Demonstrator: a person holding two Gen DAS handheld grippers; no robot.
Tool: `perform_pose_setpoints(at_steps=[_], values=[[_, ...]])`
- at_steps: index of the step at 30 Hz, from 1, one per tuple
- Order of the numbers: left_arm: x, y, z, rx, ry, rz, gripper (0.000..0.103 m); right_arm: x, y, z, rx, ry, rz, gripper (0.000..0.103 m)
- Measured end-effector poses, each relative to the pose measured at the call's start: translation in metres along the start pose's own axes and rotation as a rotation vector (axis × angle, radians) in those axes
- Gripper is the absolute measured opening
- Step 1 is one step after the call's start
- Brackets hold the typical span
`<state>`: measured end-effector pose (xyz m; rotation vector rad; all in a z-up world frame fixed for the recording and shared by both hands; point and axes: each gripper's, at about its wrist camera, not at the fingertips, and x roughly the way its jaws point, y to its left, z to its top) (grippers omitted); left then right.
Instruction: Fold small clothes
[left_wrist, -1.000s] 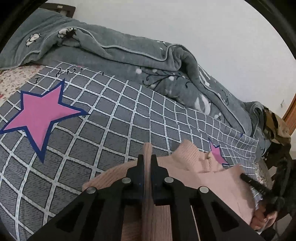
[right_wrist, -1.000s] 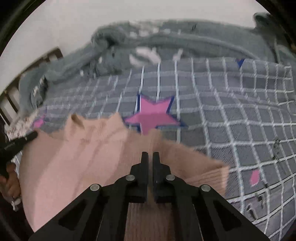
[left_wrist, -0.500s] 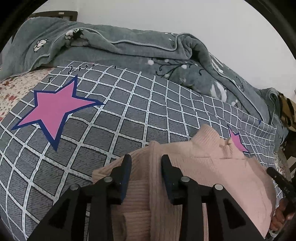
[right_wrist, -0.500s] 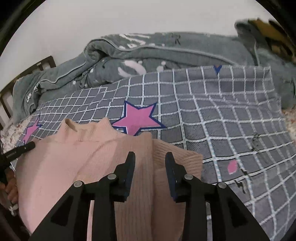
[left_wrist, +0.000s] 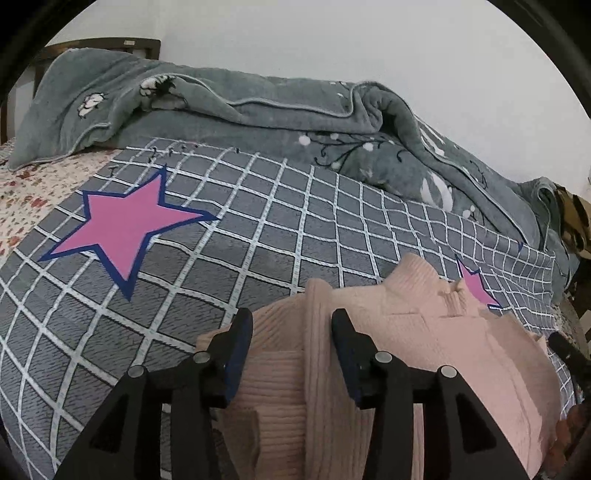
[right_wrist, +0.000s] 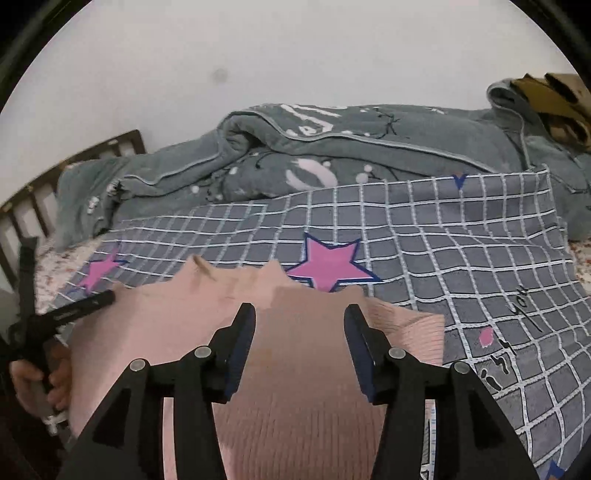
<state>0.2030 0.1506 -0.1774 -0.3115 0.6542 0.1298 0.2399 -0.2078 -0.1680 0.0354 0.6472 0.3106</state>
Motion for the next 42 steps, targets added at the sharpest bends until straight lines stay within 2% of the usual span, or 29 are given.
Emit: perform_pose_setpoints(at_steps=[2, 3, 5, 8, 10, 13, 15, 18, 23, 28, 30, 33, 42], values=[[-0.008, 0.002, 0.000, -0.007, -0.024, -0.016, 0.042, 0.006, 0.001, -0.002, 0.024, 0.051, 0.016, 0.047], [-0.011, 0.003, 0.000, -0.010, -0.034, -0.022, 0.042, 0.008, 0.002, -0.003, 0.047, 0.076, 0.043, 0.042], [-0.019, 0.006, 0.001, -0.009, -0.049, -0.045, 0.042, 0.007, 0.007, -0.006, 0.093, 0.111, 0.125, 0.039], [-0.026, 0.016, -0.001, -0.037, -0.050, -0.065, 0.042, -0.005, 0.033, -0.010, 0.030, 0.077, 0.130, 0.038], [-0.028, 0.024, -0.003, -0.064, -0.031, -0.103, 0.042, -0.013, 0.049, -0.018, -0.006, 0.053, 0.124, 0.039], [-0.033, 0.039, -0.006, -0.105, -0.010, -0.126, 0.042, -0.022, 0.066, -0.034, -0.020, 0.045, 0.146, 0.039], [-0.037, 0.045, -0.010, -0.107, -0.011, -0.126, 0.046, -0.019, 0.077, -0.049, -0.027, 0.063, 0.124, 0.039], [-0.047, 0.053, -0.016, -0.100, -0.014, -0.146, 0.053, -0.011, 0.090, -0.069, -0.064, 0.045, 0.021, 0.039], [-0.056, 0.066, -0.031, -0.131, 0.011, -0.210, 0.060, -0.006, 0.099, -0.071, -0.111, 0.017, -0.059, 0.040], [-0.051, 0.063, -0.045, -0.157, 0.113, -0.356, 0.066, 0.006, 0.101, -0.063, -0.097, 0.037, -0.097, 0.042], [-0.044, 0.057, -0.050, -0.165, 0.165, -0.390, 0.067, 0.010, 0.101, -0.060, -0.099, 0.046, -0.111, 0.042], [-0.035, 0.053, -0.053, -0.191, 0.189, -0.386, 0.068, 0.011, 0.102, -0.059, -0.097, 0.059, -0.109, 0.042], [-0.028, 0.041, -0.053, -0.175, 0.172, -0.362, 0.071, -0.013, 0.099, -0.070, -0.177, 0.074, -0.055, 0.042]])
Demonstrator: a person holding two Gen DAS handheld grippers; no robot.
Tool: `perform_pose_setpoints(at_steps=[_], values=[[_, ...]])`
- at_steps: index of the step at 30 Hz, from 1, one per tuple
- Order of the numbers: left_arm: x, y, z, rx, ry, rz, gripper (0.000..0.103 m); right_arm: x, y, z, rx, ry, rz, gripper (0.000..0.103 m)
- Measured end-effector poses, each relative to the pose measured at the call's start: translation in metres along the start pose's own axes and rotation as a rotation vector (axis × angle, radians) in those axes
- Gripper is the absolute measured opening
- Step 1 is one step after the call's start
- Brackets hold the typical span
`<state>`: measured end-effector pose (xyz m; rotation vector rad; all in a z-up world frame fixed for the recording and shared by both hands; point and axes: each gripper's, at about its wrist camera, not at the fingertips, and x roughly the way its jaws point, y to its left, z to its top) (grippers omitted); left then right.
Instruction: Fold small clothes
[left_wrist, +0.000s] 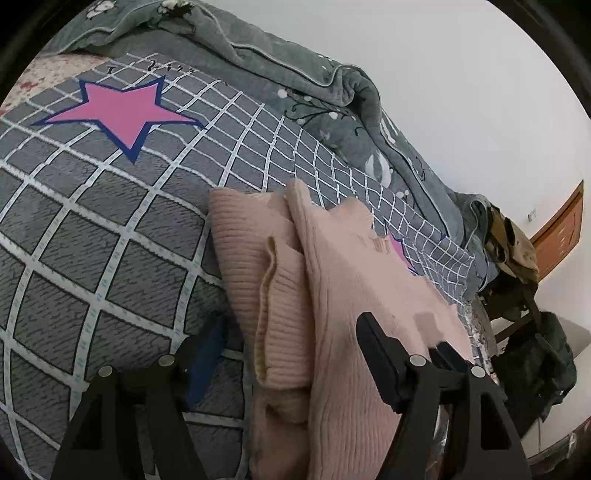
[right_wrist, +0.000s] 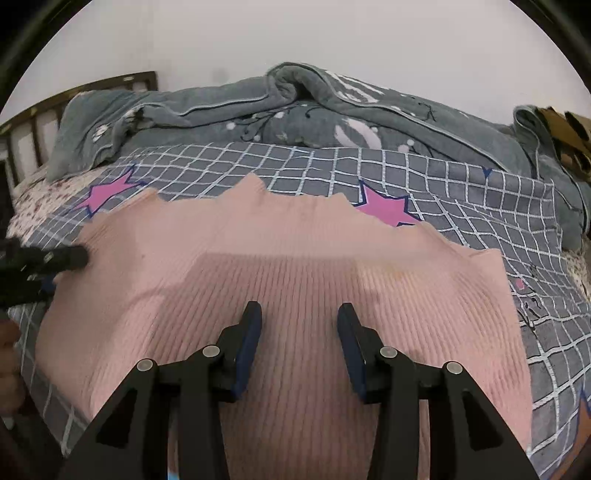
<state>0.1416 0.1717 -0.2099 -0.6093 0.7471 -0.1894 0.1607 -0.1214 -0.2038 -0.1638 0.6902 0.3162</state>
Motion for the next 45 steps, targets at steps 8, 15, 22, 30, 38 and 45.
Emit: perform_pose_setpoints(at_steps=[8, 15, 22, 30, 38, 45], values=[[0.009, -0.015, -0.003, 0.056, -0.022, 0.080, 0.077, -0.027, -0.001, -0.029, -0.154, 0.014, 0.096, 0.043], [0.011, -0.020, -0.008, 0.048, -0.023, 0.142, 0.069, -0.052, -0.026, -0.043, -0.159, -0.010, 0.218, 0.042], [0.003, -0.024, 0.008, -0.054, 0.007, 0.138, 0.024, -0.074, -0.090, -0.038, 0.039, -0.104, 0.190, 0.043], [-0.011, -0.084, 0.029, -0.044, 0.001, 0.201, 0.023, -0.078, -0.158, -0.038, 0.243, -0.104, 0.113, 0.043], [-0.004, -0.190, 0.037, 0.052, 0.022, 0.187, 0.022, -0.083, -0.209, -0.037, 0.402, -0.131, 0.081, 0.043], [0.050, -0.262, 0.011, 0.135, 0.101, 0.151, 0.022, -0.076, -0.250, -0.035, 0.582, -0.161, 0.100, 0.043]])
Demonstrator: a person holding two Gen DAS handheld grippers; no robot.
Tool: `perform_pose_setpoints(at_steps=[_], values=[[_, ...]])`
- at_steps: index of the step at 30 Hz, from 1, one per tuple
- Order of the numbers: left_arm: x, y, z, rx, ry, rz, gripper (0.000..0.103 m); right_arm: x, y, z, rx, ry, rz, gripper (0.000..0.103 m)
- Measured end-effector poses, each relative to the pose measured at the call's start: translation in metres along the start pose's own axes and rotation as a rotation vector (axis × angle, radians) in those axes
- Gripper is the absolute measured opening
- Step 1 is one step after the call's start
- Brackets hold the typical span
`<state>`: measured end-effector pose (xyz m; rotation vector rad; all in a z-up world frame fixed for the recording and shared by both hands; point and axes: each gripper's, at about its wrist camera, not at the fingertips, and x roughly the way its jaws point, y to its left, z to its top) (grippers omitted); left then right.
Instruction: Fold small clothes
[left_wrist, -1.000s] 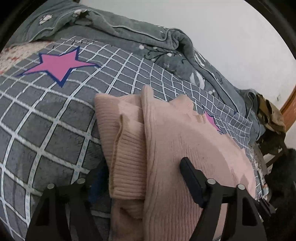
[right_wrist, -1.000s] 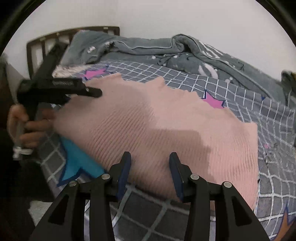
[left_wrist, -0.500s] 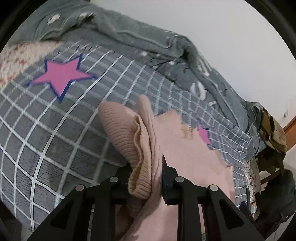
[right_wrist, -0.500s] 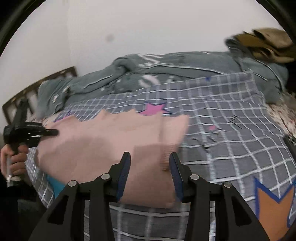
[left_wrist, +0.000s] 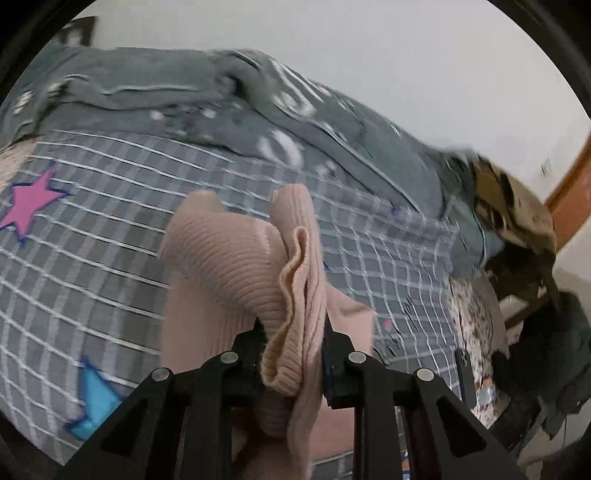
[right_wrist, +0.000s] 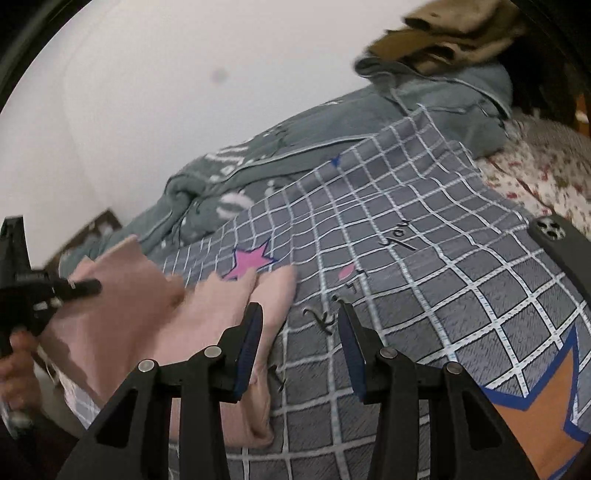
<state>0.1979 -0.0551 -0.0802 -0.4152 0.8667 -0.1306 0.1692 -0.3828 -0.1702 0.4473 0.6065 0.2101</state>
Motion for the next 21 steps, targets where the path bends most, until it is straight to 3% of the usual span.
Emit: perform_pose_setpoints(at_steps=[4, 8, 12, 15, 21], values=[[0.050, -0.034, -0.023, 0.049, 0.103, 0.000, 0.022, 0.004, -0.005, 0.003, 0.023, -0.001, -0.020, 0.043], [0.075, -0.046, -0.036, 0.052, 0.142, -0.021, 0.024, -0.001, -0.005, 0.005, 0.022, -0.017, -0.005, 0.043], [0.075, -0.042, -0.029, -0.003, 0.174, -0.157, 0.046, -0.002, -0.004, 0.005, 0.008, -0.022, 0.001, 0.043], [0.062, -0.038, -0.020, -0.021, 0.145, -0.226, 0.050, -0.001, -0.001, 0.004, -0.013, -0.009, 0.025, 0.043], [0.030, -0.022, -0.005, 0.006, 0.029, -0.188, 0.058, -0.008, 0.013, -0.002, -0.058, 0.017, 0.160, 0.043]])
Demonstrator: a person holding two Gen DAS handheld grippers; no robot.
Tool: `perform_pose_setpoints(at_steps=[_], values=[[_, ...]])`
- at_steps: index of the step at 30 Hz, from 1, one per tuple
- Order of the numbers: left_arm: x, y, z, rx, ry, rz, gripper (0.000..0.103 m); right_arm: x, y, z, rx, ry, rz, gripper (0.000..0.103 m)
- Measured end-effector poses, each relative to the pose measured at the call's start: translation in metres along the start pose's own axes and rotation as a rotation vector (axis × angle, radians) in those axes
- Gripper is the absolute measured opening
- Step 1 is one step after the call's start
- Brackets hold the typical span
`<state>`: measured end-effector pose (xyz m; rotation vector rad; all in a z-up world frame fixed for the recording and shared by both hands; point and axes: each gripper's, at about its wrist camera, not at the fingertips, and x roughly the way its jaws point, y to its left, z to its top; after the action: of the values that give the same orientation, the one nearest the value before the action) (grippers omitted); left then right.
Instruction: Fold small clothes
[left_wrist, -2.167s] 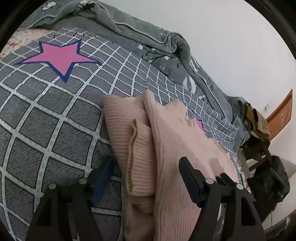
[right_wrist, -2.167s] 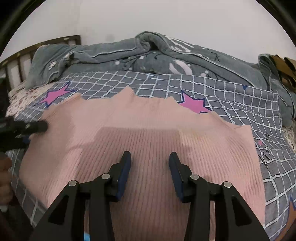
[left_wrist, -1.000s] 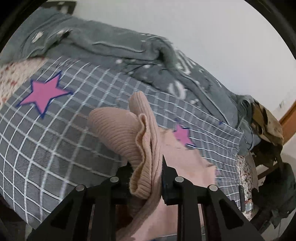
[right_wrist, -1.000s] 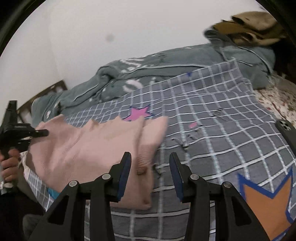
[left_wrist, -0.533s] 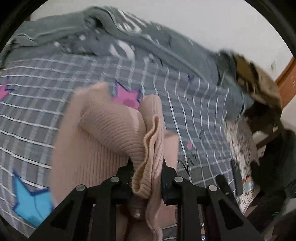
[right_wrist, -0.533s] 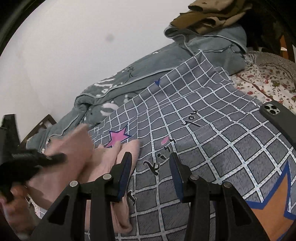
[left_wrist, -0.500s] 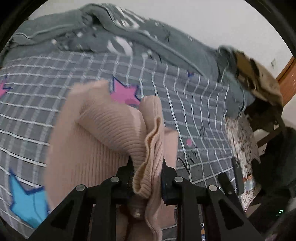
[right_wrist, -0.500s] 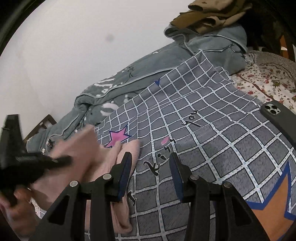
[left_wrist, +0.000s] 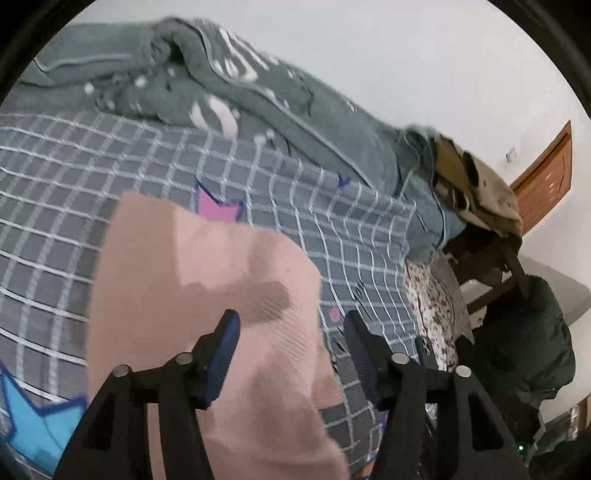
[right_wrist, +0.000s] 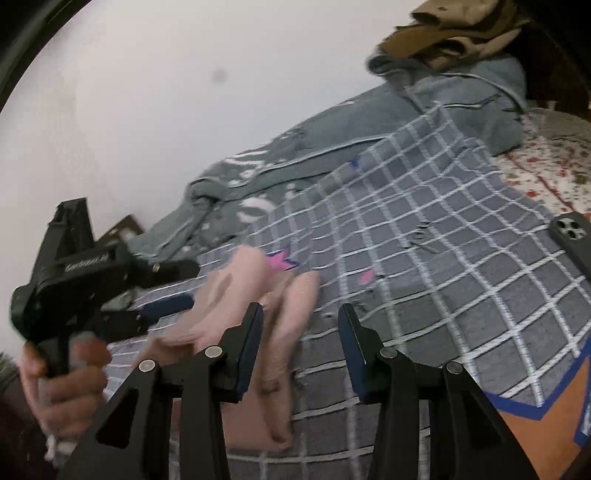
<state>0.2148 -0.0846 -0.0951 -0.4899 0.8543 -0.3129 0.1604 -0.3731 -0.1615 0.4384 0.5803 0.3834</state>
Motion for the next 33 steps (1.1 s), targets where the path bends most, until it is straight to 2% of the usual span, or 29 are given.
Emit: perform_pose_setpoints(at_steps=[4, 6, 9, 11, 15, 19, 22, 24, 28, 30, 33], values=[[-0.020, 0.022, 0.005, -0.011, -0.055, 0.051, 0.059, -0.003, 0.017, -0.003, -0.025, 0.005, 0.113, 0.047], [-0.023, 0.032, 0.006, -0.022, -0.064, 0.069, 0.059, -0.003, 0.024, -0.004, -0.015, 0.013, 0.197, 0.049], [-0.027, 0.050, 0.003, -0.040, -0.075, 0.088, 0.059, 0.003, 0.036, -0.007, -0.010, 0.035, 0.267, 0.050], [-0.028, 0.063, -0.001, -0.057, -0.083, 0.090, 0.059, 0.011, 0.044, -0.010, -0.019, 0.059, 0.261, 0.050], [-0.026, 0.078, -0.009, -0.052, -0.078, 0.071, 0.059, 0.028, 0.051, -0.020, -0.040, 0.093, 0.178, 0.047], [-0.028, 0.090, -0.015, -0.022, -0.103, 0.069, 0.059, 0.037, 0.050, -0.024, -0.018, 0.106, 0.201, 0.044], [-0.029, 0.098, -0.017, -0.022, -0.106, 0.042, 0.059, 0.044, 0.057, -0.028, -0.047, 0.133, 0.203, 0.033], [-0.030, 0.102, -0.017, -0.020, -0.112, 0.036, 0.059, 0.043, 0.067, -0.033, -0.120, 0.125, 0.173, 0.013], [-0.034, 0.107, -0.017, -0.003, -0.122, 0.021, 0.059, 0.022, 0.068, -0.036, -0.208, 0.079, 0.144, 0.007], [-0.035, 0.106, -0.017, 0.015, -0.126, 0.014, 0.059, 0.005, 0.052, -0.033, -0.161, 0.048, 0.155, 0.005], [-0.033, 0.101, -0.015, 0.059, -0.139, 0.004, 0.061, -0.003, 0.032, -0.035, -0.092, 0.060, 0.148, 0.005]])
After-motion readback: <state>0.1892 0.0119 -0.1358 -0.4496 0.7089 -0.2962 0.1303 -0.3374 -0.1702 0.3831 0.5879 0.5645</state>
